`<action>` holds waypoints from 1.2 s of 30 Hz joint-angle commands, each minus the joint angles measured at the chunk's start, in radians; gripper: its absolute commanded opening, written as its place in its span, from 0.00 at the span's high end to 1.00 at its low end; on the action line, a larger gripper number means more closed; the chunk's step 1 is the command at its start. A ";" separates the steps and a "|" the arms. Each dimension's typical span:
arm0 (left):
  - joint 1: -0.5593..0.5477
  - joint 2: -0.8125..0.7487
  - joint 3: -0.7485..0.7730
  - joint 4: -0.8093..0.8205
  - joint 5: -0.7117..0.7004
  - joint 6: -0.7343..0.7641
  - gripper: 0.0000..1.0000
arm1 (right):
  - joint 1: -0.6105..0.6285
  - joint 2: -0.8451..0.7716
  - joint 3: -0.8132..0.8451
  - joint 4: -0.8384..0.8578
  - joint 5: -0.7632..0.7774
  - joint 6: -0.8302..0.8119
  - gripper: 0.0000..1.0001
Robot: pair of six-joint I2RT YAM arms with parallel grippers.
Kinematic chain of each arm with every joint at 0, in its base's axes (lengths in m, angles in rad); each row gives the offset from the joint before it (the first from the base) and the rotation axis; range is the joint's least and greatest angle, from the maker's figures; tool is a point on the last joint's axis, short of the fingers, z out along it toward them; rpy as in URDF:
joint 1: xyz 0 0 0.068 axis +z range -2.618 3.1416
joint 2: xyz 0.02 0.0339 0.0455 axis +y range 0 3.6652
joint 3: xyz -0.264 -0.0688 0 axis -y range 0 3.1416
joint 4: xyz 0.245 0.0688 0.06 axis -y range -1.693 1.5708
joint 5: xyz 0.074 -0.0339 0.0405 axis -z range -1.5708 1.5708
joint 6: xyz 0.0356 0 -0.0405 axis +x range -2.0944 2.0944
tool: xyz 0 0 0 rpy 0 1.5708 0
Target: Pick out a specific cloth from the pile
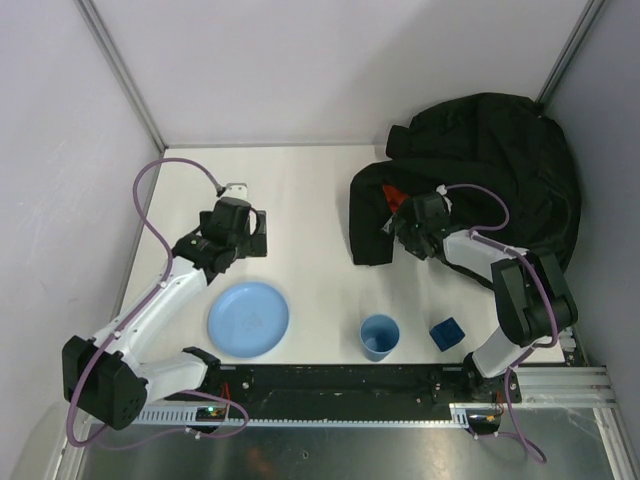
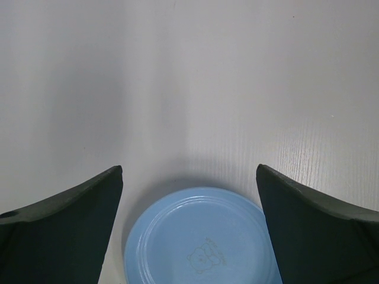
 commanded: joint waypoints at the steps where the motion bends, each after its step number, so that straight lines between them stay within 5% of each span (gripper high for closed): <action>1: 0.001 0.008 0.005 0.010 -0.011 -0.004 0.00 | -0.043 0.040 0.057 0.087 0.000 0.009 0.09; 7: 0.005 0.014 0.006 0.009 -0.003 -0.006 0.00 | -0.074 0.125 0.109 0.120 -0.064 -0.009 0.34; 16: 0.010 0.017 0.008 0.009 0.002 -0.008 0.00 | -0.087 0.134 0.129 0.133 -0.102 -0.044 0.96; 28: 0.012 0.009 0.006 0.011 0.007 -0.007 0.00 | -0.140 -0.128 0.212 0.017 -0.049 -0.190 1.00; 36: 0.013 0.011 0.008 0.012 0.015 -0.007 0.00 | -0.359 -0.348 0.311 -0.098 0.013 -0.271 1.00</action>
